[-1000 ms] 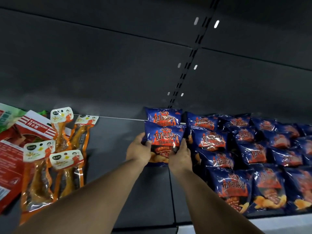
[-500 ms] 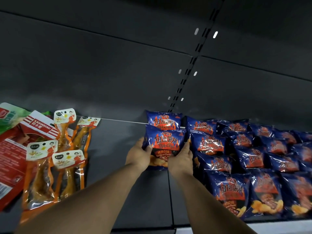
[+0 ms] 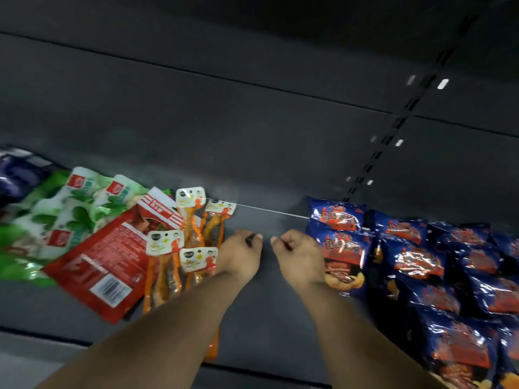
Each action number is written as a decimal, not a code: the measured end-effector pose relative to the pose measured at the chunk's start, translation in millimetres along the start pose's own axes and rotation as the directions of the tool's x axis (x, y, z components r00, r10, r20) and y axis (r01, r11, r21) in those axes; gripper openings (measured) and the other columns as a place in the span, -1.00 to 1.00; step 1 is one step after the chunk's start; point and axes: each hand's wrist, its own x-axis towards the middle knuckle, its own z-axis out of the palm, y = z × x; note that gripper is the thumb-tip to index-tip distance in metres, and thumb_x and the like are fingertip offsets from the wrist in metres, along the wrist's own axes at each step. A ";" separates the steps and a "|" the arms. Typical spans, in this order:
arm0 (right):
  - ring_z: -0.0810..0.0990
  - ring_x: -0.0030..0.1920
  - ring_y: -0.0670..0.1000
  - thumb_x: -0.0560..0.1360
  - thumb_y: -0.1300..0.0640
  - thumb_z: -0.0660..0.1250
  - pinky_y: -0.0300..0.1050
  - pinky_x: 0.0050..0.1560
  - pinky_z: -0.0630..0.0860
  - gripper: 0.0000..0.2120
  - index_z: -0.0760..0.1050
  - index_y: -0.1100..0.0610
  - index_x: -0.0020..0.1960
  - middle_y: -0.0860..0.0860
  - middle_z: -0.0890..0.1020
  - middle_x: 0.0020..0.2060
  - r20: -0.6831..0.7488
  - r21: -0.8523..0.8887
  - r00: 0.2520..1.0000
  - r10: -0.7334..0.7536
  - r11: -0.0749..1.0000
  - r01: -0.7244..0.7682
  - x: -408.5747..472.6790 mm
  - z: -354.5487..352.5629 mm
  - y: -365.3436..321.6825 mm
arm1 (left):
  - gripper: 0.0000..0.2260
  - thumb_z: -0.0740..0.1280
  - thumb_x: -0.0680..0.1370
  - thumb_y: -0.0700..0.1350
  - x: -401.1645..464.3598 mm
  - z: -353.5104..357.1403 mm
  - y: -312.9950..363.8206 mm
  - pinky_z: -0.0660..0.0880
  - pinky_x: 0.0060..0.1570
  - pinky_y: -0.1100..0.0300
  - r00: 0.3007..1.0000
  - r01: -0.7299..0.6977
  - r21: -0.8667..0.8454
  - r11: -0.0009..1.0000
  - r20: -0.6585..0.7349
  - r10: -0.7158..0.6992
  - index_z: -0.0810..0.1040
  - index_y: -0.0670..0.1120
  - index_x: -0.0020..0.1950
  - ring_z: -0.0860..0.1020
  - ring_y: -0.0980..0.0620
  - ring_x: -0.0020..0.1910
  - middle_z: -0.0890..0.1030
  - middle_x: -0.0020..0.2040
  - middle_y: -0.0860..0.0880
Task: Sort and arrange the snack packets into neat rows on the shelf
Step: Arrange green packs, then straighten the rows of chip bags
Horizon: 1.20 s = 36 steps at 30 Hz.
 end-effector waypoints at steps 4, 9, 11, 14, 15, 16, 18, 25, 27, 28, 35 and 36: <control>0.57 -0.15 0.02 0.52 -0.01 0.31 -0.24 -0.19 0.37 -0.78 0.46 0.05 -0.27 0.00 0.59 -0.27 0.097 -0.014 0.995 -0.016 1.000 0.017 -9.5 40.2 -36.9 | -0.73 0.19 0.62 -0.03 1.4 -42.0 -26.1 0.46 0.07 0.13 0.999 0.017 -0.020 1.000 -0.046 -0.018 0.54 -0.13 0.20 0.54 -0.14 0.15 0.61 0.13 -0.13; 0.58 -0.12 0.08 0.51 0.02 0.30 -0.18 -0.16 0.44 -0.75 0.43 0.06 -0.32 0.06 0.63 -0.20 0.153 -0.014 0.986 -0.063 0.998 0.066 -24.9 92.6 -82.8 | -0.76 0.20 0.58 -0.09 10.9 -97.6 -61.4 0.42 0.03 0.18 0.991 0.058 0.027 0.998 -0.122 -0.054 0.58 -0.12 0.15 0.54 -0.13 0.13 0.62 0.11 -0.14; 0.60 -0.05 0.08 0.52 0.03 0.29 -0.19 -0.10 0.47 -0.85 0.55 0.04 -0.19 0.05 0.66 -0.10 0.183 -0.016 0.978 -0.096 0.995 0.100 -29.8 109.0 -99.8 | -0.77 0.21 0.58 -0.11 13.5 -118.0 -75.4 0.42 0.04 0.15 0.990 0.045 0.027 0.999 -0.138 -0.041 0.60 -0.14 0.12 0.54 -0.15 0.12 0.63 0.10 -0.16; 0.61 -0.01 0.07 0.51 0.06 0.31 -0.22 -0.07 0.47 -0.89 0.60 0.06 -0.08 0.03 0.67 -0.05 0.181 0.010 0.975 -0.130 0.991 0.131 -34.5 133.3 -121.2 | -0.76 0.20 0.59 -0.10 15.6 -147.7 -95.3 0.42 0.06 0.15 0.987 0.067 0.016 0.998 -0.151 -0.064 0.57 -0.13 0.16 0.54 -0.13 0.14 0.62 0.12 -0.13; 0.62 -0.01 0.07 0.50 0.06 0.32 -0.20 -0.04 0.50 -0.91 0.58 0.04 -0.08 0.03 0.67 -0.05 0.181 0.022 0.974 -0.133 0.991 0.131 -35.8 141.8 -128.1 | -0.74 0.20 0.59 -0.08 16.7 -157.4 -102.0 0.42 0.08 0.15 0.984 0.076 0.010 0.997 -0.164 -0.073 0.55 -0.12 0.19 0.53 -0.12 0.17 0.60 0.15 -0.12; 0.62 -0.02 0.07 0.50 0.05 0.33 -0.16 -0.01 0.52 -0.94 0.56 0.02 -0.09 0.03 0.67 -0.05 0.184 0.036 0.973 -0.137 0.991 0.133 -37.0 150.2 -135.1 | -0.73 0.20 0.59 -0.07 17.6 -167.5 -108.1 0.40 0.11 0.16 0.979 0.087 0.005 0.996 -0.187 -0.084 0.53 -0.11 0.23 0.52 -0.11 0.19 0.59 0.18 -0.11; 0.62 -0.02 0.07 0.49 0.00 0.33 -0.06 0.04 0.55 -0.94 0.51 -0.03 -0.10 0.00 0.66 -0.05 0.192 0.060 0.970 -0.148 0.989 0.139 -39.1 166.9 -149.0 | -0.71 0.22 0.58 -0.05 19.2 -188.6 -121.2 0.39 0.12 0.16 0.966 0.109 -0.001 0.994 -0.237 -0.106 0.49 -0.10 0.27 0.50 -0.10 0.21 0.57 0.21 -0.10; 0.58 0.08 0.12 0.48 0.05 0.37 -0.03 0.16 0.48 -0.84 0.52 0.07 0.03 0.07 0.64 0.02 0.192 0.152 0.966 -0.174 0.977 0.146 -51.7 221.1 -199.7 | -0.73 0.23 0.57 -0.05 19.9 -265.1 -177.2 0.48 0.07 0.03 0.882 0.181 -0.090 0.979 -0.427 -0.202 0.47 -0.09 0.23 0.53 -0.16 0.09 0.57 0.16 -0.12; 0.57 0.11 0.11 0.49 0.03 0.35 -0.08 0.16 0.47 -0.75 0.51 0.10 0.13 0.06 0.62 0.07 0.214 0.138 0.959 -0.185 0.978 0.158 -57.1 235.1 -213.2 | -0.77 0.24 0.56 -0.04 18.3 -286.8 -192.8 0.48 0.06 0.01 0.816 0.193 -0.142 0.971 -0.526 -0.240 0.48 -0.08 0.17 0.51 -0.15 0.07 0.53 0.15 -0.10; 0.57 0.11 0.10 0.50 0.03 0.34 -0.11 0.14 0.46 -0.72 0.50 0.10 0.17 0.06 0.61 0.09 0.236 0.134 0.951 -0.200 0.976 0.172 -60.5 241.1 -219.2 | -0.80 0.24 0.55 -0.03 18.3 -297.5 -200.4 0.47 0.04 0.01 0.769 0.212 -0.174 0.962 -0.578 -0.274 0.48 -0.08 0.12 0.51 -0.15 0.05 0.52 0.13 -0.10; 0.55 -0.04 0.01 0.51 0.06 0.35 -0.27 -0.12 0.33 -0.74 0.49 0.10 0.17 0.01 0.60 -0.01 0.279 0.125 0.925 -0.257 0.965 0.230 -85.8 271.0 -238.1 | -0.33 0.36 0.43 0.24 25.5 -346.3 -242.5 0.37 0.26 -0.05 0.271 0.265 -0.859 0.438 -0.369 -0.889 0.32 -0.21 0.32 0.42 -0.23 0.27 0.41 0.33 -0.22; 0.54 -0.07 -0.01 0.51 0.07 0.35 -0.27 -0.14 0.32 -0.75 0.49 0.11 0.16 0.00 0.59 -0.04 0.282 0.114 0.925 -0.254 0.966 0.231 -88.1 272.4 -237.1 | -0.21 0.36 0.39 0.31 26.4 -346.0 -244.6 0.36 0.27 -0.07 0.278 0.262 -0.899 0.350 -0.277 -0.920 0.26 -0.22 0.38 0.40 -0.23 0.30 0.38 0.36 -0.22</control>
